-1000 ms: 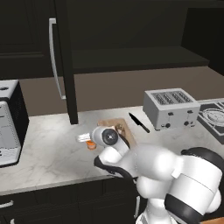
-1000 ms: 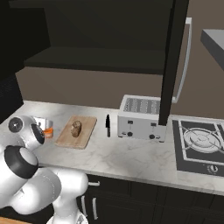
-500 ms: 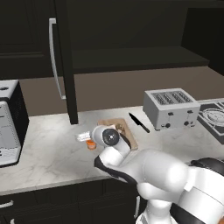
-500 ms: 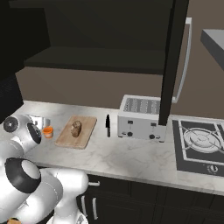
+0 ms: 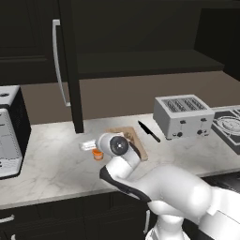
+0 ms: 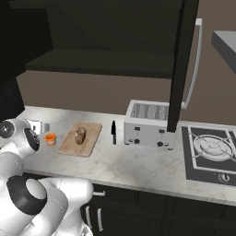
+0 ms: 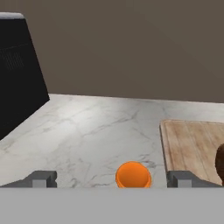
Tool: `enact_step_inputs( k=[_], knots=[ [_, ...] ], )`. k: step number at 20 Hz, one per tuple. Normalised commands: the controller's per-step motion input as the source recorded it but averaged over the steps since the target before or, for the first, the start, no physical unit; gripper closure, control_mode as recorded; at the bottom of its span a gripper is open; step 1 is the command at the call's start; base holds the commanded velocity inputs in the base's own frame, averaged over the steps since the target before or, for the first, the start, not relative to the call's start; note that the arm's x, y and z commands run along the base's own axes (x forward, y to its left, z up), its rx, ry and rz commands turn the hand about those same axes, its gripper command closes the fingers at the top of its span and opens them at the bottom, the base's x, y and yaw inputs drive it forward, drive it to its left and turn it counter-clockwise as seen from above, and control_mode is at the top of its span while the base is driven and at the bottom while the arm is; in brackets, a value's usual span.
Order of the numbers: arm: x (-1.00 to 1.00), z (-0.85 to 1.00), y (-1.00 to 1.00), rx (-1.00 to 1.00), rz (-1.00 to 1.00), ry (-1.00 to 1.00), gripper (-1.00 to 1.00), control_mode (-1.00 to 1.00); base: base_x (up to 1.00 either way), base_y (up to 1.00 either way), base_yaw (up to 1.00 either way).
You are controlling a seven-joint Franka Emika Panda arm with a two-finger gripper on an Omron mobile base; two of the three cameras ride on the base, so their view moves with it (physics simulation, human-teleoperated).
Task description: Pick the bread, place it on the cutting board, pick the jam, place it on the counter, and close the cabinet.
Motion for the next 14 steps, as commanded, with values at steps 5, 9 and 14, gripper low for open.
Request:
enact_step_inputs(
  k=[5, 9, 14],
  knots=[
    [-0.19, 0.22, 0.06, 0.0, 0.02, -0.02, -1.0, -1.0, 0.0, 0.0, 0.0],
    [-0.24, 0.24, 0.08, 0.0, 0.02, -0.05, -1.0, -1.0, 0.0, 0.0, 0.0],
    [-0.27, 0.25, 0.07, 0.0, 0.02, -0.04, -1.0, -1.0, 0.0, 0.0, 0.0]
  ],
)
